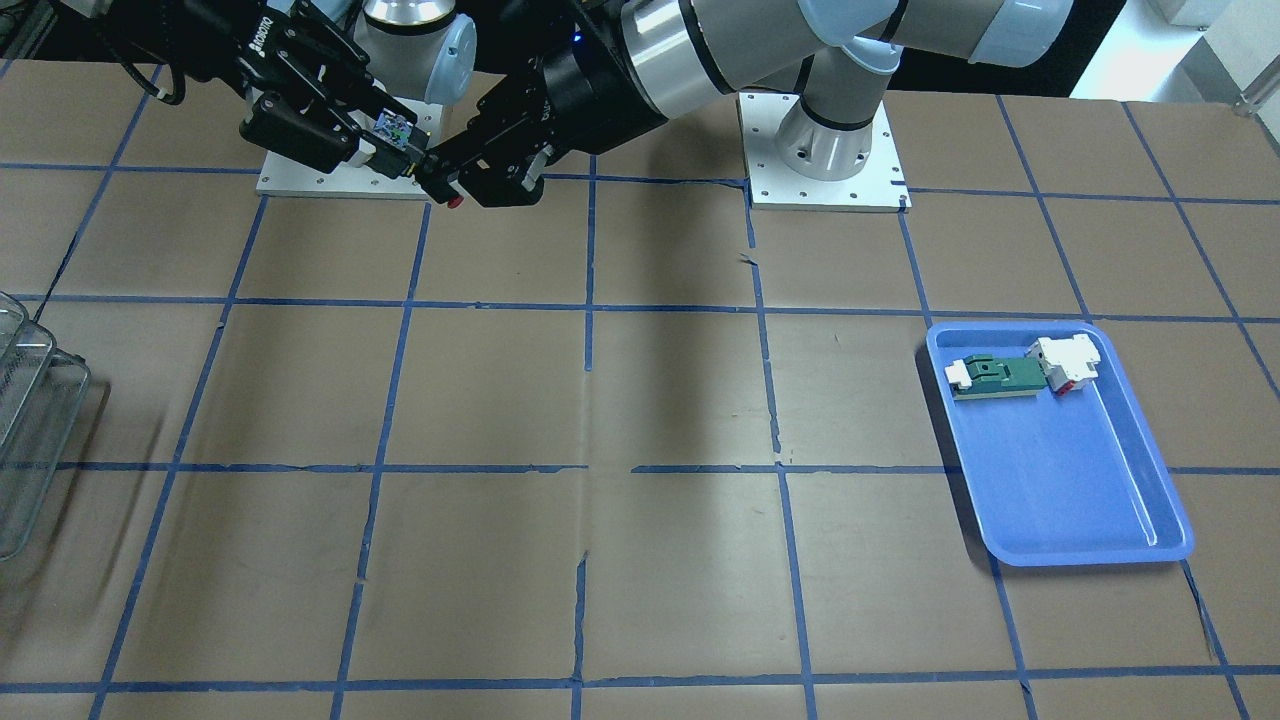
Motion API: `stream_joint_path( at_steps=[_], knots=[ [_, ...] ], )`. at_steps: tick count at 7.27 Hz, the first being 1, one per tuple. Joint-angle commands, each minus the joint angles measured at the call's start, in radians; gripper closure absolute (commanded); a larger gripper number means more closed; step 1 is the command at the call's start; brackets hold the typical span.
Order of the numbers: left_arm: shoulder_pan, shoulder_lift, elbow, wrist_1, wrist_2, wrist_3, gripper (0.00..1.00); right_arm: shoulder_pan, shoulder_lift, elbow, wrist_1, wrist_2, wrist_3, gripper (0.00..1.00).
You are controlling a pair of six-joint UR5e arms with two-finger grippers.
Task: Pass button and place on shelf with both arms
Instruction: 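Close the right gripper on the button held by the left gripper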
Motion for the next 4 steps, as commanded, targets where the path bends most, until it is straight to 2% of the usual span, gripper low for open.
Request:
stream_joint_path(
  at_steps=[1,2,3,4],
  knots=[
    [-0.003,-0.001,0.001,0.002,0.000,0.002,0.93,0.000,-0.005,-0.003,-0.001,-0.001,0.004,1.00],
    [-0.007,0.007,0.001,0.000,-0.006,0.000,0.93,0.000,-0.007,-0.003,-0.001,-0.001,0.004,1.00],
    [-0.010,0.015,0.004,0.002,-0.006,0.000,0.62,0.000,-0.007,-0.004,-0.001,-0.001,0.004,1.00],
    [-0.010,0.018,0.004,0.000,0.008,0.003,0.01,0.000,-0.007,-0.004,0.001,-0.001,0.004,1.00]
  ],
)
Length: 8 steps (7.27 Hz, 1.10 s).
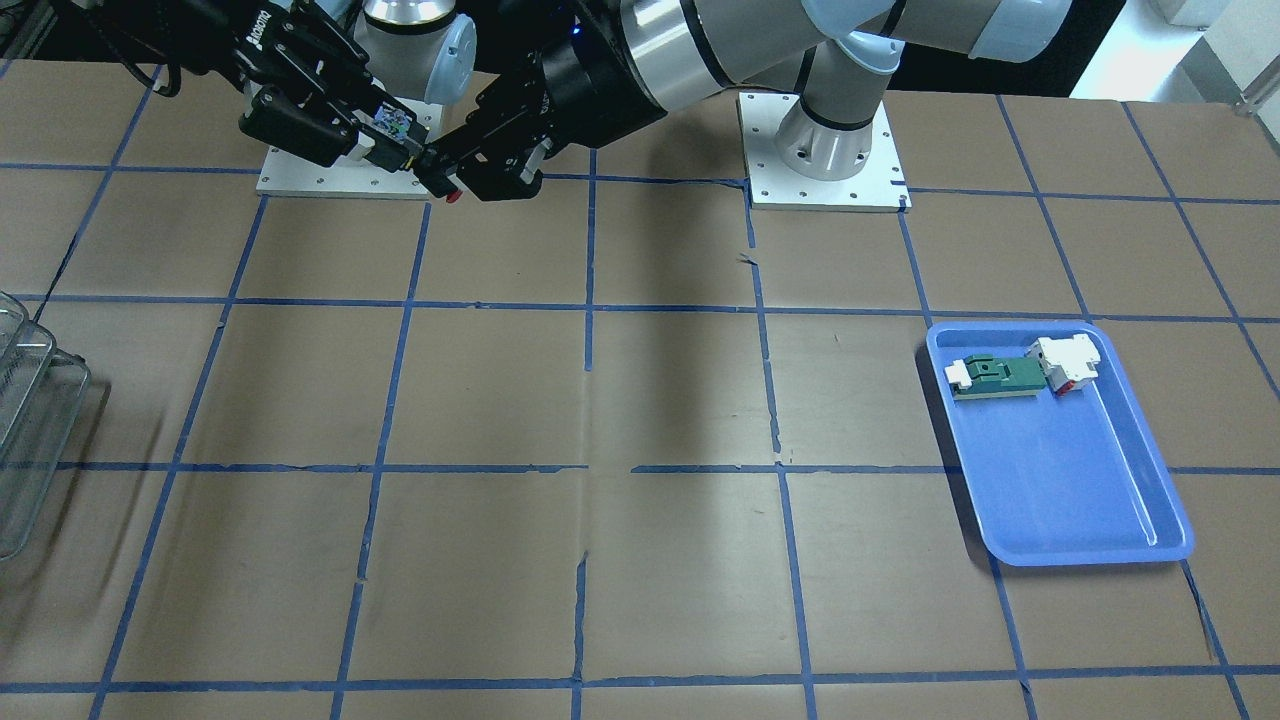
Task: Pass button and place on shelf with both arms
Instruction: 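Open the left gripper to release the button to the right gripper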
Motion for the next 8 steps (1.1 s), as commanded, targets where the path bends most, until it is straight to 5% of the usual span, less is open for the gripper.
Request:
stream_joint_path(
  at_steps=[1,4,8],
  knots=[
    [-0.002,0.016,0.004,-0.003,0.014,0.002,0.00,0.000,0.000,-0.001,0.001,0.000,0.003,1.00],
    [0.000,0.033,0.002,-0.007,0.074,-0.008,0.00,0.000,0.000,0.001,0.001,-0.002,0.005,1.00],
    [-0.002,0.091,-0.007,-0.019,0.616,-0.356,0.00,-0.139,0.056,-0.018,-0.114,-0.259,0.060,1.00]
  ],
)
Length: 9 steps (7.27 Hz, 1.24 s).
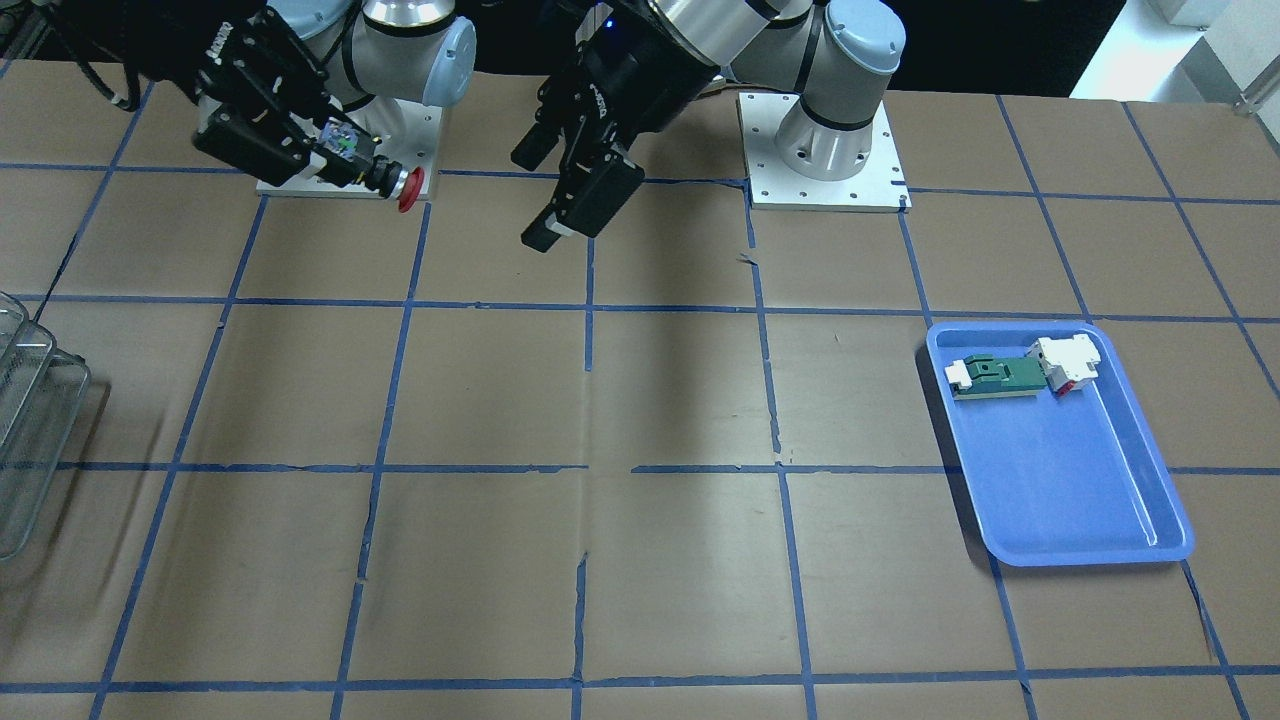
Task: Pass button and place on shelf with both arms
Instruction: 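Carry the button with the right gripper to the wire basket while the left arm withdraws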
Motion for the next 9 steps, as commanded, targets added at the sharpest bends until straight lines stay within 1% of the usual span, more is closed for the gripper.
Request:
stream_joint_path(
  at_steps=[1,2,3,4,5,6,7,9],
  knots=[
    [0.000,0.029,-0.008,-0.002,0.294,-0.257,0.00,-0.157,0.098,-0.030,-0.060,-0.127,0.025,1.00],
    [0.000,0.037,-0.014,-0.005,0.395,-0.380,0.00,-0.219,0.161,-0.064,-0.067,-0.180,0.020,1.00],
    [0.000,0.041,-0.023,-0.016,0.475,-0.518,0.00,-0.291,0.227,-0.089,-0.154,-0.229,0.013,1.00],
    [0.004,0.053,-0.019,-0.115,0.511,-0.729,0.00,-0.366,0.281,-0.096,-0.249,-0.298,0.008,1.00],
    [0.015,0.063,0.002,-0.231,0.559,-0.825,0.00,-0.436,0.310,-0.100,-0.265,-0.320,-0.009,1.00],
    [0.027,0.063,0.027,-0.304,0.579,-0.835,0.00,-0.493,0.327,-0.097,-0.320,-0.320,-0.063,1.00],
    [0.050,0.043,0.060,-0.391,0.577,-0.891,0.00,-0.512,0.365,-0.098,-0.342,-0.322,-0.064,1.00],
    [0.061,0.061,0.038,-0.420,0.568,-0.901,0.00,-0.557,0.410,-0.090,-0.357,-0.314,-0.058,1.00]
  ],
)
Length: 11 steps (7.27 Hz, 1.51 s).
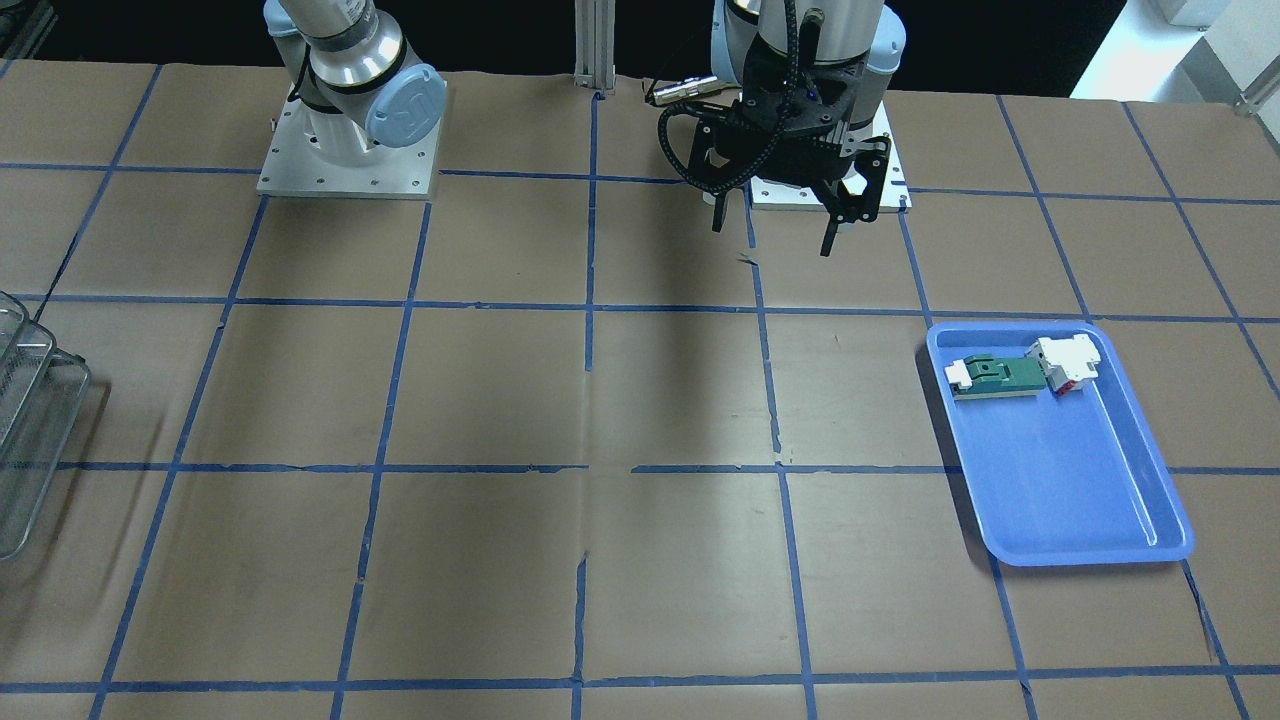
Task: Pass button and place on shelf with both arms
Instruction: 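Carry the button with the right gripper to the wire basket while the left arm withdraws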
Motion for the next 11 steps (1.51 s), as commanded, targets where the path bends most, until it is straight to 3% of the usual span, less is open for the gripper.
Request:
stream_joint_path(
  at_steps=[1,2,3,4,8,10,11],
  knots=[
    [0.001,0.023,0.010,-0.013,0.003,-0.022,0.00,-0.033,0.044,0.004,-0.015,-0.002,0.006,0.94],
    [-0.001,0.036,-0.010,-0.008,0.001,-0.031,0.00,-0.033,0.052,0.009,-0.015,0.003,0.008,0.65],
    [-0.007,0.022,-0.022,-0.006,0.001,-0.039,0.00,-0.033,0.049,0.012,-0.012,0.010,0.009,0.24],
    [-0.009,0.043,-0.050,0.038,0.001,-0.085,0.00,-0.033,0.041,0.018,0.000,-0.006,0.040,0.00],
    [0.033,0.137,-0.067,0.077,0.104,-0.139,0.00,-0.001,-0.057,0.059,0.025,-0.029,0.271,0.00],
    [0.021,0.152,-0.128,0.061,0.074,-0.232,0.00,0.144,-0.152,0.154,0.020,-0.074,0.532,0.00],
    [0.033,0.127,-0.183,0.078,-0.060,-0.231,0.00,0.242,-0.198,0.163,0.022,-0.077,0.649,0.00]
  ],
)
